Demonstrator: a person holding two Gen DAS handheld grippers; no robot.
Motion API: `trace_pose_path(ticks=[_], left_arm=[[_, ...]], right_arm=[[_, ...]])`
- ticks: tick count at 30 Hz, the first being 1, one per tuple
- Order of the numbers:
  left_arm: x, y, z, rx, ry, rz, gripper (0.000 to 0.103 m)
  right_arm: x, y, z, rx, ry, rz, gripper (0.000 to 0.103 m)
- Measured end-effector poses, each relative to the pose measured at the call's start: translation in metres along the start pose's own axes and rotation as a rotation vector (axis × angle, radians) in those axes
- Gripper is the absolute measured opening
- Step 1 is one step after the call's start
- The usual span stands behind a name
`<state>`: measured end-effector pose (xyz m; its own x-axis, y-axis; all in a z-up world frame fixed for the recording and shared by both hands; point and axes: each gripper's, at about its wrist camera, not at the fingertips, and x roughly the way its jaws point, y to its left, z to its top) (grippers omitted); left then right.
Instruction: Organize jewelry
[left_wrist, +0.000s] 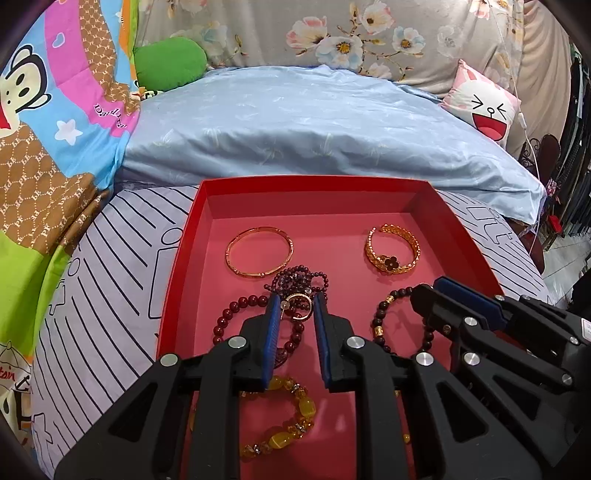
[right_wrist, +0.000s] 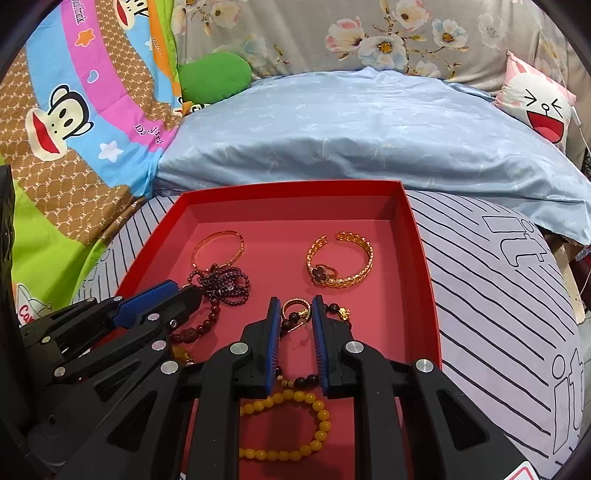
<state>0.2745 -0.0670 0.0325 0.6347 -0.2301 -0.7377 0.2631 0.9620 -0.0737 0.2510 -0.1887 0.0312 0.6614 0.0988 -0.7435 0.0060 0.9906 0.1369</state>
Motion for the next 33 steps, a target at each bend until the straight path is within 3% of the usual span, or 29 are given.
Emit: trace_pose_path(ticks=[7,11,18,33], left_arm=[[0.001,0.0,0.0,0.002,-0.008,0.008,0.018],[0.001,0.0,0.0,-0.001,-0.009,0.022,0.03],[-0.008,-0.003,0.001,0.008,-0.026,0.033,0.03],[-0.075,-0.02,-0.019,0.043,-0.103,0.062,0.035]], right_arm=[[0.002,0.001,0.001,-0.004,-0.007,-0.01,0.017],[0.001,0.0,0.0,-0.004,-0.01,-0.014,0.022],[-0.009,-0.002,0.0,0.002,-0.024,-0.022,0.024],[-0.082,0.008,-0.027,0.0,-0.111,-0.062,0.026]])
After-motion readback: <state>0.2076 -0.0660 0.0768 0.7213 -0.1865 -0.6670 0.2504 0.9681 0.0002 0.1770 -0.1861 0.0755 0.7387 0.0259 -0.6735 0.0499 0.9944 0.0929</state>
